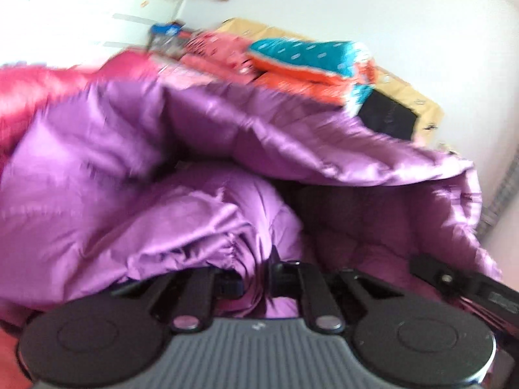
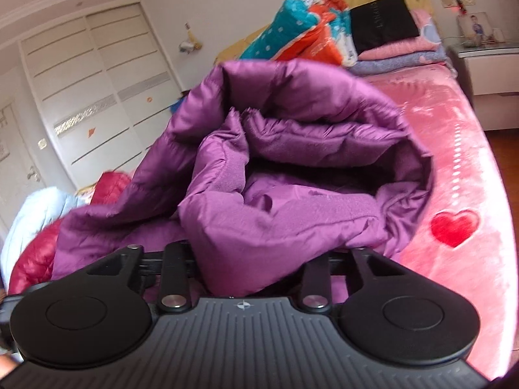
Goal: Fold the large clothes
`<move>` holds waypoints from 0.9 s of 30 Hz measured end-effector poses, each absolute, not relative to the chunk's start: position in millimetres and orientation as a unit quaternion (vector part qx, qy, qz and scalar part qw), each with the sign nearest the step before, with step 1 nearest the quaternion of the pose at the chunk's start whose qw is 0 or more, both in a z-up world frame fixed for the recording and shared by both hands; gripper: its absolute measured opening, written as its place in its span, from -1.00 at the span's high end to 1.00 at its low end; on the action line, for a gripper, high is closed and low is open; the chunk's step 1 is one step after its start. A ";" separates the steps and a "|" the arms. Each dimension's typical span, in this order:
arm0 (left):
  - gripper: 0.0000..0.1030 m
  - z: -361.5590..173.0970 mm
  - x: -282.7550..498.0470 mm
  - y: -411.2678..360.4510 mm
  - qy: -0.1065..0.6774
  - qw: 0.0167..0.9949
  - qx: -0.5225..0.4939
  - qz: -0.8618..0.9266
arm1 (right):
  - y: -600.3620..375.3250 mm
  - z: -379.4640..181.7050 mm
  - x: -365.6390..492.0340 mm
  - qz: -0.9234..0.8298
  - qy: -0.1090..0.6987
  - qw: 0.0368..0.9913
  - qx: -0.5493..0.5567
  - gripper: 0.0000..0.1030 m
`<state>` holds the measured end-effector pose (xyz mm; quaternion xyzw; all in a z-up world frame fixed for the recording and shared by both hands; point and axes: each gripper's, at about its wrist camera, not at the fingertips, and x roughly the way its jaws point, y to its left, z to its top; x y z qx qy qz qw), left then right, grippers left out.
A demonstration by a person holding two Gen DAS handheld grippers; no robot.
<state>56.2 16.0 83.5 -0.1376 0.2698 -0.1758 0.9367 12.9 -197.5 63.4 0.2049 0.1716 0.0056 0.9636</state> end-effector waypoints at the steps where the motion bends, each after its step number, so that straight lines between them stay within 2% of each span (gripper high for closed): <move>1: 0.84 91.0 47.5 13.9 0.263 0.938 -0.129 -0.186 | -201.6 67.3 7.4 0.000 0.167 0.965 0.204 0.22; 8: 0.92 133.8 -8.3 6.9 0.236 0.934 -0.091 -0.252 | -220.7 79.9 -32.5 -0.027 0.161 0.959 0.230 0.39; 13: 0.92 131.9 -39.0 1.1 0.250 0.926 -0.076 -0.273 | -217.9 91.6 -69.9 -0.023 0.136 0.962 0.236 0.59; 17: 0.93 119.5 -53.2 0.0 0.283 0.916 -0.067 -0.278 | -208.2 89.8 -96.3 -0.035 0.147 0.967 0.205 0.59; 22: 0.92 115.9 -73.4 3.7 0.306 0.907 -0.063 -0.283 | -207.9 82.1 -122.1 -0.024 0.175 0.961 0.212 0.37; 24: 0.92 116.5 -81.8 6.0 0.313 0.904 -0.057 -0.285 | -206.8 80.4 -129.1 -0.027 0.184 0.959 0.214 -0.04; 26: 0.92 117.1 -92.4 7.2 0.317 0.902 -0.052 -0.289 | -208.7 79.4 -135.5 -0.023 0.190 0.958 0.216 -0.25; 27: 0.92 116.9 -97.7 5.7 0.318 0.900 -0.050 -0.293 | -208.2 77.5 -139.3 -0.020 0.191 0.957 0.216 -0.27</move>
